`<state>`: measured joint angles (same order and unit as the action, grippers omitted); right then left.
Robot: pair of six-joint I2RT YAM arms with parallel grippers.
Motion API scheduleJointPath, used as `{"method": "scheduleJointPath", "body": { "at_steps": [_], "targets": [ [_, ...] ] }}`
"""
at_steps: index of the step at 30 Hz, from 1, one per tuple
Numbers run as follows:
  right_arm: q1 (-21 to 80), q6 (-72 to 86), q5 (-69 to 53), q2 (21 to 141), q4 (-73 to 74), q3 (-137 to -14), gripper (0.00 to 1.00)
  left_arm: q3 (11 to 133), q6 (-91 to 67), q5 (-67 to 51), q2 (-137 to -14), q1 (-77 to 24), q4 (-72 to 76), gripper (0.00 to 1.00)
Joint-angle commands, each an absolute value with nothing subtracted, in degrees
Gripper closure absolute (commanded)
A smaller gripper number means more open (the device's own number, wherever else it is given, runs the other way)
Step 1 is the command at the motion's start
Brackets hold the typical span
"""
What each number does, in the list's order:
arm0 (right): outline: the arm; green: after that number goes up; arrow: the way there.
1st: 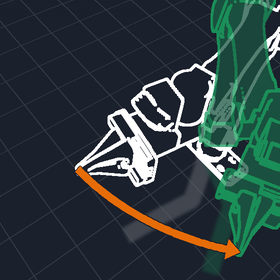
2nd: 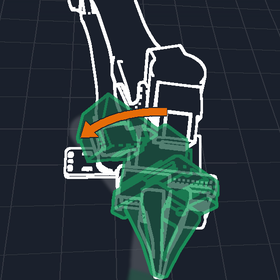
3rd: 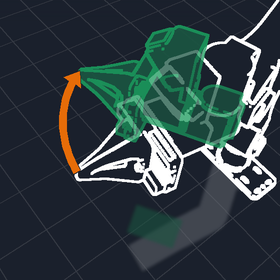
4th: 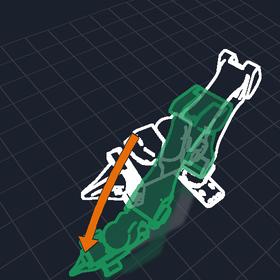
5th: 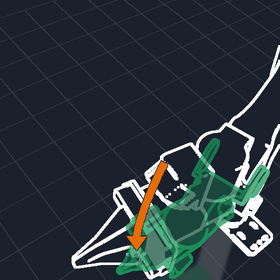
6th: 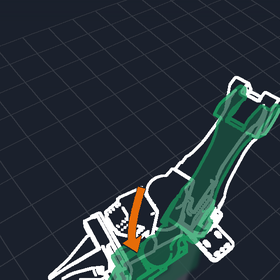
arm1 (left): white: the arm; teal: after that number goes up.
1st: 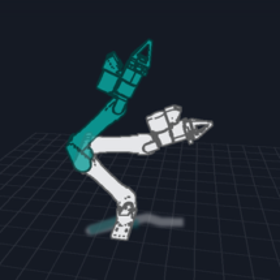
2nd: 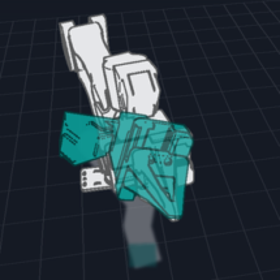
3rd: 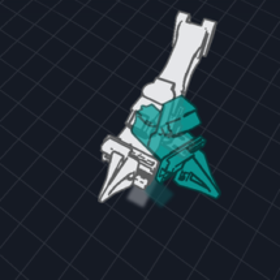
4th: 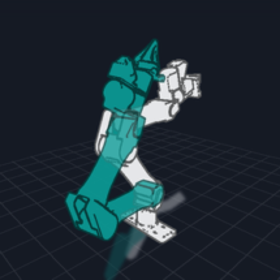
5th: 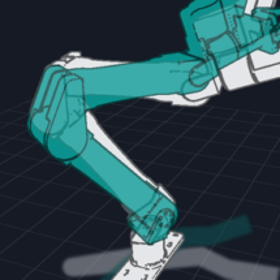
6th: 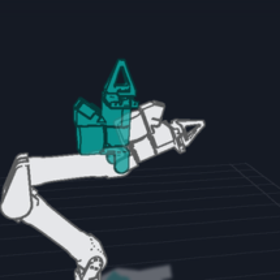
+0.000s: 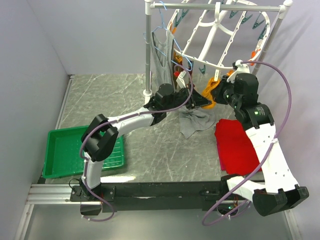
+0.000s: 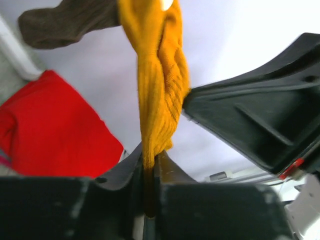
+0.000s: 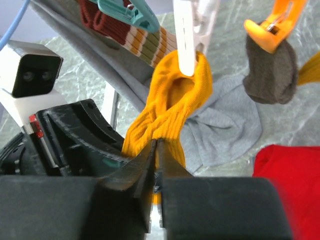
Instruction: Remove the socks clipped to the hanger
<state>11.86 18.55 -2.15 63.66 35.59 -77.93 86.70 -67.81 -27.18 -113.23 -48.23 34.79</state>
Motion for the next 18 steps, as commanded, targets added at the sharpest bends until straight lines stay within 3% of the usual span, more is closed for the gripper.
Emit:
{"method": "scheduleJointPath", "body": {
  "at_steps": [1, 4, 9, 18],
  "targets": [
    [11.2, 18.4, -0.2, 64.9, 37.7, -83.9, 0.76, 90.0, -64.7, -27.7, -110.1, -49.0, 28.3, 0.9],
    [10.9, 18.0, -0.1, 65.9, 38.2, -87.0, 0.58, 89.6, -63.4, -27.1, -108.4, -49.6, 25.3, 0.92],
    [10.8, 17.9, 2.2, 69.2, 40.1, -92.8, 0.42, 88.6, -64.2, -27.2, -107.1, -50.0, 24.3, 0.92],
    [10.1, 16.8, 1.7, 72.0, 39.1, -94.7, 0.37, 88.5, -65.8, -28.8, -105.5, -50.2, 25.2, 0.92]
  ]
}}
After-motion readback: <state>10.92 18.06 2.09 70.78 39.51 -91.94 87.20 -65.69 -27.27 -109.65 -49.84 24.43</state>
